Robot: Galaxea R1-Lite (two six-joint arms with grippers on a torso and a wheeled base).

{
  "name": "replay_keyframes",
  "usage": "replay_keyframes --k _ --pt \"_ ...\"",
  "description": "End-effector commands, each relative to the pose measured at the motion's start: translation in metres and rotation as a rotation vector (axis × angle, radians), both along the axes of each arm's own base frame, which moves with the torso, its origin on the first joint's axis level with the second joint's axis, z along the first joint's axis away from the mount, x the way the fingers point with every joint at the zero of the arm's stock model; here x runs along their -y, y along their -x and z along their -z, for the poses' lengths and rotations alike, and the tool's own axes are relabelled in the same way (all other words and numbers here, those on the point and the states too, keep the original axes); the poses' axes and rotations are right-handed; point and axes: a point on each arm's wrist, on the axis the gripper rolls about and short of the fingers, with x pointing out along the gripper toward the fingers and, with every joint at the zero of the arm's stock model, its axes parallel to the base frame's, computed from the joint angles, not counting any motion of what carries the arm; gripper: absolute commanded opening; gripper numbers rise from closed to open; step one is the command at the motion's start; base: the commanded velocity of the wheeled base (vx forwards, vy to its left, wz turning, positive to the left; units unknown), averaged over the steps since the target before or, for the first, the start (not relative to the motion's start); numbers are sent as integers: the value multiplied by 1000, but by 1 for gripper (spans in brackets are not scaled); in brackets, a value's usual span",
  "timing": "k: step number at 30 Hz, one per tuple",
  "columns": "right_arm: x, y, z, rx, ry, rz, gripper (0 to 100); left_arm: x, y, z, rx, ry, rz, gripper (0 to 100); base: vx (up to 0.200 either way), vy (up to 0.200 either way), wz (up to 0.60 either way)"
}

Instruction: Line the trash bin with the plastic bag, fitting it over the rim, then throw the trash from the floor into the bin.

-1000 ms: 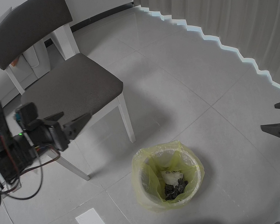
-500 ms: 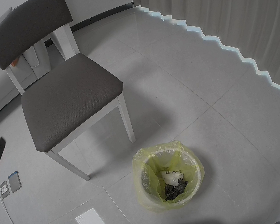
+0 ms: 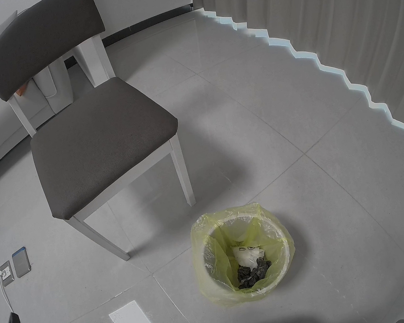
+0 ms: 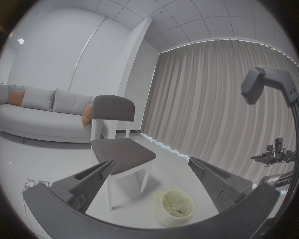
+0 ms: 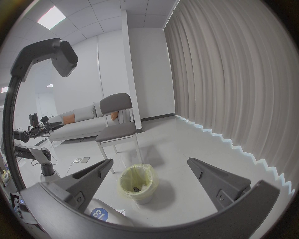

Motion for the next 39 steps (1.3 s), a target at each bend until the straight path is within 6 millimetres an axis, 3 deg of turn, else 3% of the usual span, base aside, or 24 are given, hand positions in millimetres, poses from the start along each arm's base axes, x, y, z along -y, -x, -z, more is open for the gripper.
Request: replay_keyframes --k 1,5,7,9,17,24,31,39 --pt "0 -3 21 30 3 0 100 0 1 23 -26 -21 -45 100 0 0 0" --pt "0 -9 27 66 2 1 100 -2 4 33 -58 -37 -60 100 0 0 0" --pt "0 -12 32 76 4 1 100 -2 2 50 -205 -85 -82 100 0 0 0" --pt "0 -15 38 63 6 3 100 -3 3 52 -271 -58 -111 100 0 0 0" --pt "4 -21 56 -20 30 171 100 -10 3 51 -275 -81 -458 100 0 0 0" --pt "7 -21 56 -27 5 334 100 -10 3 52 -276 -82 -431 100 0 0 0" --pt "7 -21 55 -44 -90 301 100 -8 2 54 -277 -125 -345 100 0 0 0" --pt "5 -21 55 -38 -55 223 100 -8 2 55 -275 -127 -350 100 0 0 0"
